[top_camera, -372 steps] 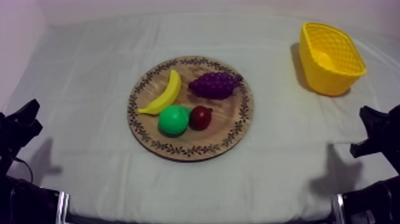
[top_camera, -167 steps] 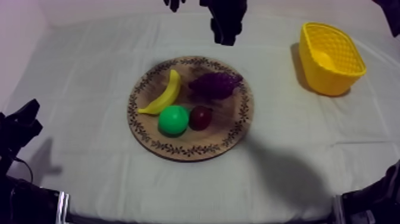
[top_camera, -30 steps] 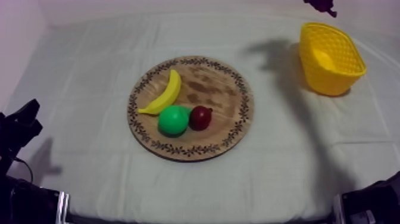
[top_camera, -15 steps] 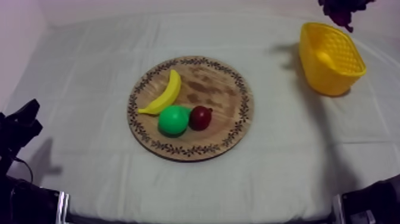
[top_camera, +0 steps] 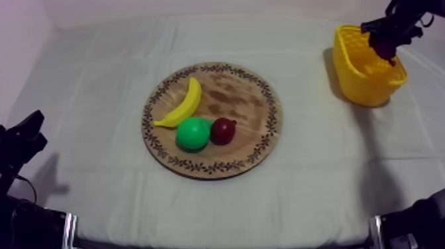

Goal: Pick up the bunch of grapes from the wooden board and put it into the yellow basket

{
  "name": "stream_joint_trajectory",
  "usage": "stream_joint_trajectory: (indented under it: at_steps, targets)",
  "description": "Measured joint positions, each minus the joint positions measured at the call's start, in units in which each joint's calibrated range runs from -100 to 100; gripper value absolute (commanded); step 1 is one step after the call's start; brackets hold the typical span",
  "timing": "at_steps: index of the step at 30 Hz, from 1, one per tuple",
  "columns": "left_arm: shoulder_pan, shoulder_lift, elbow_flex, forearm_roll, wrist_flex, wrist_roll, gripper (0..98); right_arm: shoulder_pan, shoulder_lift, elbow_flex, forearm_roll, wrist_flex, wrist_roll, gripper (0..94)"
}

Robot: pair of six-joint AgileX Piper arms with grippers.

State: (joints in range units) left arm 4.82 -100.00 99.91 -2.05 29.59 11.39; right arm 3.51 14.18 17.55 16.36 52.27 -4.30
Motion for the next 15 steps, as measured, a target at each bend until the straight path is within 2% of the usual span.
stream_joint_trajectory:
  at_steps: [4, 10, 15]
  targets:
    - [0.0, 0.0, 0.0, 0.00, 0.0, 0.0, 0.1, 0.4, 2.6, 0.4, -0.1, -1.5, -0.4, 23.4]
    - [0.0, 0.0, 0.0, 0.00, 0.0, 0.0, 0.1, 0.7, 5.2, -0.8, -2.3, -2.1, 0.8, 51.1]
    - [0.0, 0.0, 0.0, 0.00, 0.0, 0.0, 0.1, 0.6, 5.8, -1.7, -3.4, -2.1, 1.3, 62.5]
